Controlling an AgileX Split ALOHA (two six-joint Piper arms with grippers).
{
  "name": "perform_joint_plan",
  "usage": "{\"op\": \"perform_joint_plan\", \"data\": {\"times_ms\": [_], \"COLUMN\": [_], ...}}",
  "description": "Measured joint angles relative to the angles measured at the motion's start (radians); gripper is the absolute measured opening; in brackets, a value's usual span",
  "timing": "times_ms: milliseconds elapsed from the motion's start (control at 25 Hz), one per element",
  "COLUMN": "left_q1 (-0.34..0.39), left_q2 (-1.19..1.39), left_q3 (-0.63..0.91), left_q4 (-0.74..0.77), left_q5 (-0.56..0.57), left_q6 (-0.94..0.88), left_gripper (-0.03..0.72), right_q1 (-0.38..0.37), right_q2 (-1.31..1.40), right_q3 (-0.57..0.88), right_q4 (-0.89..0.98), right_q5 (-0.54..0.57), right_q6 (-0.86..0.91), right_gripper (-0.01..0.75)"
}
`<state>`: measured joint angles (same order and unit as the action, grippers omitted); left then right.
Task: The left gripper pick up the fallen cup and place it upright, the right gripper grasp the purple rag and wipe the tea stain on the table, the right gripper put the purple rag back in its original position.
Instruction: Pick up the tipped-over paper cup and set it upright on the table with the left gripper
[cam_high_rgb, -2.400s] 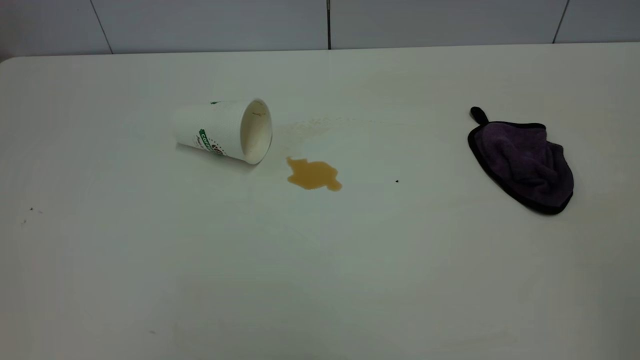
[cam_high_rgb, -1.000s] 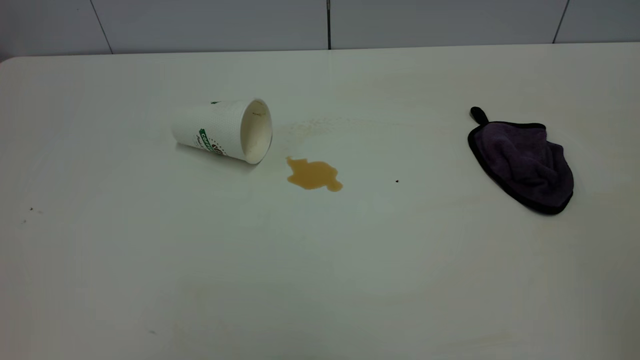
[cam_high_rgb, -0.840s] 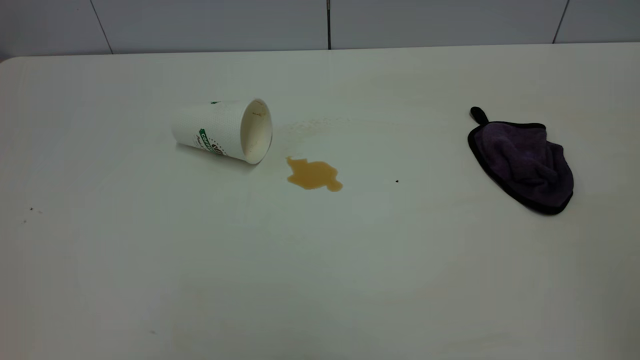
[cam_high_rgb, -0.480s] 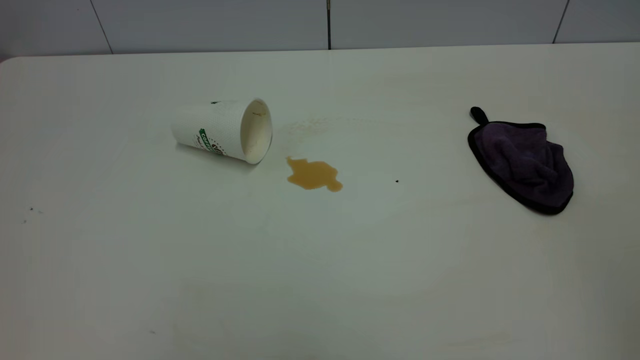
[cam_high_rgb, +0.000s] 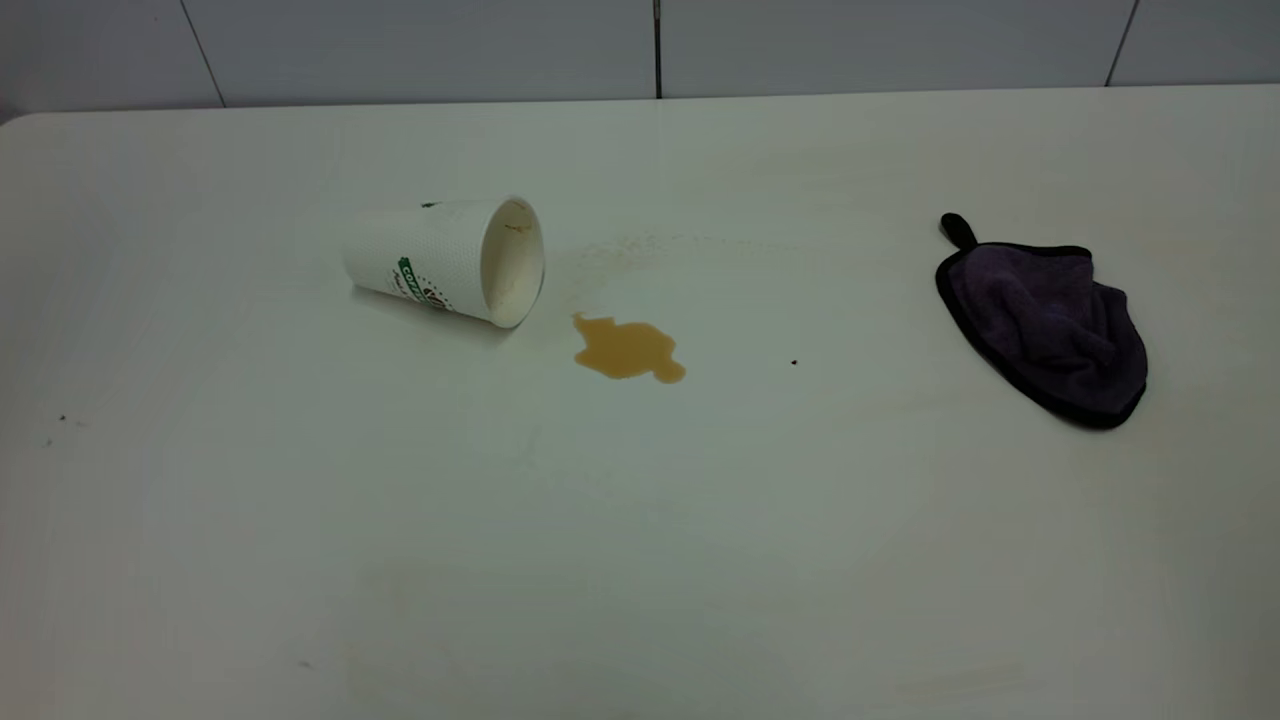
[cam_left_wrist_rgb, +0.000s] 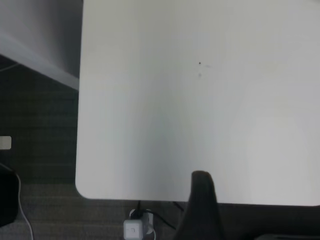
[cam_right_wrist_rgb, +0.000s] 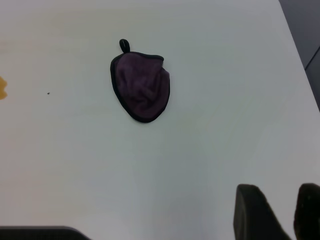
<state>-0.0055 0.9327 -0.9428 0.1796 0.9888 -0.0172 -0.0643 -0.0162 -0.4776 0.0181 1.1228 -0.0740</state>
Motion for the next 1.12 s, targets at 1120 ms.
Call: {"op": "perform_joint_plan", "data": {"times_ms": [1120], "left_q1": [-0.708], "left_q2": [1.307], "left_q3": [-0.655], "left_q4": [0.636], "left_q5": [-0.127], "left_q6": [-0.658], "left_gripper": [0.647], "right_q1": [0.000], "right_q2": [0.000], "right_q3": [0.000], "right_q4": [0.000], "right_q5": [0.000], "right_q6": [0.000], "right_gripper": [0.238]}}
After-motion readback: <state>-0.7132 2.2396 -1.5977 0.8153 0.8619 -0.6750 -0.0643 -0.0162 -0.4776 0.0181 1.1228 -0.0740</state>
